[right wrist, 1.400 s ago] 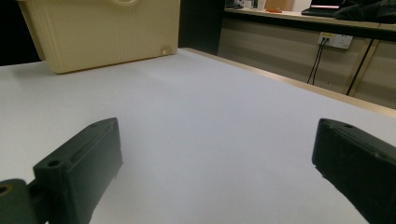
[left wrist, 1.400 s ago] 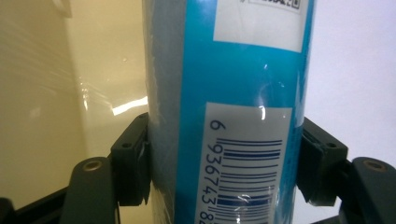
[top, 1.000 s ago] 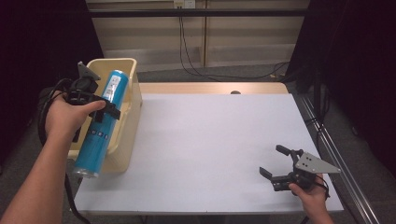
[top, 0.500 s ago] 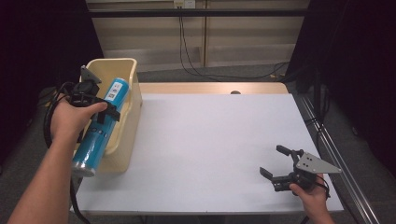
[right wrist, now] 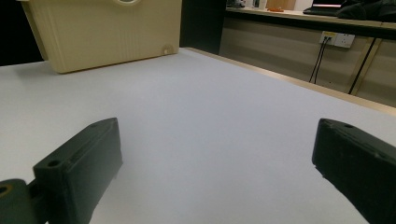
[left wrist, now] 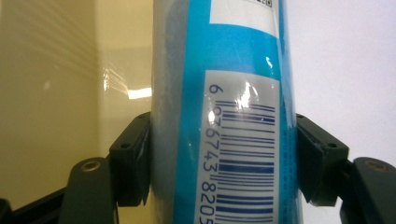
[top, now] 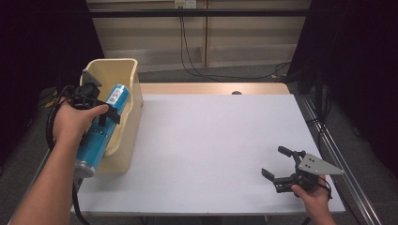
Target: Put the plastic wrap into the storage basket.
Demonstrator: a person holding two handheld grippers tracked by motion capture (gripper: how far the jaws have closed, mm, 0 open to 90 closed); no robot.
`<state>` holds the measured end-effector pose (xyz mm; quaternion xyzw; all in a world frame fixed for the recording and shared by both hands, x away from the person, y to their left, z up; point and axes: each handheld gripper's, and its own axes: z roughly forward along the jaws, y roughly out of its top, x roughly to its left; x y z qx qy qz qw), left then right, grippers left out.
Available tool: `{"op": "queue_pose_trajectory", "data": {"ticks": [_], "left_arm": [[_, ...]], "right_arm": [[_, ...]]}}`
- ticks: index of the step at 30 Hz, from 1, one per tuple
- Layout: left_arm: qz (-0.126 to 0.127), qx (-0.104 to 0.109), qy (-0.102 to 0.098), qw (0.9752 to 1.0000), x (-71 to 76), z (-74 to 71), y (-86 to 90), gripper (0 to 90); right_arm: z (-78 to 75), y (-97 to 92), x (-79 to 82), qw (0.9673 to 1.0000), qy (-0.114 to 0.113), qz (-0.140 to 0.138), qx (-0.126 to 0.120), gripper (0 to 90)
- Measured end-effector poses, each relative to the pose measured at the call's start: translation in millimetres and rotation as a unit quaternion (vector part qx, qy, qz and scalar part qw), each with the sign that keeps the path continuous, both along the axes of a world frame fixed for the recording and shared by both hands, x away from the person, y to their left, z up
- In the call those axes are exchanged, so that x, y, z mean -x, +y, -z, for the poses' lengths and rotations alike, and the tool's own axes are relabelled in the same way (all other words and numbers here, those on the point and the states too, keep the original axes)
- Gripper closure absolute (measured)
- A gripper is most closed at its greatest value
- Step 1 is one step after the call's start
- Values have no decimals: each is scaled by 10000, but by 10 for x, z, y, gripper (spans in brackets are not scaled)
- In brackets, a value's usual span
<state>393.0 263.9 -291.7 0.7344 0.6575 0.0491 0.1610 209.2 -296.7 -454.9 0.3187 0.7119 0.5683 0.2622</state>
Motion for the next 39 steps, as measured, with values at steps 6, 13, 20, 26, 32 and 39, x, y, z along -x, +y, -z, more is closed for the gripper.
{"op": "queue_pose_trajectory", "data": {"ticks": [6,13,20,26,32,39], "left_arm": [[92,-169,44,9998,9,-5,-37,305],[317,215,62,9992,25,-373,-125,316],[659,392,-94,9970,83,-366,-408,285],[950,514,-133,9941,151,-375,-601,277],[1224,568,-87,9908,206,-271,-788,257],[1418,617,-70,9880,227,-132,-978,245]], "right_arm": [[-7,11,-9,10000,-17,-22,4,12],[-1,17,-23,10000,-18,-29,28,12],[-9,-1,14,10000,-24,-34,17,12],[-6,-6,11,10000,-14,-11,24,12],[-4,10,12,10000,-18,-24,33,12],[-7,7,13,10000,-15,-31,37,12]]}}
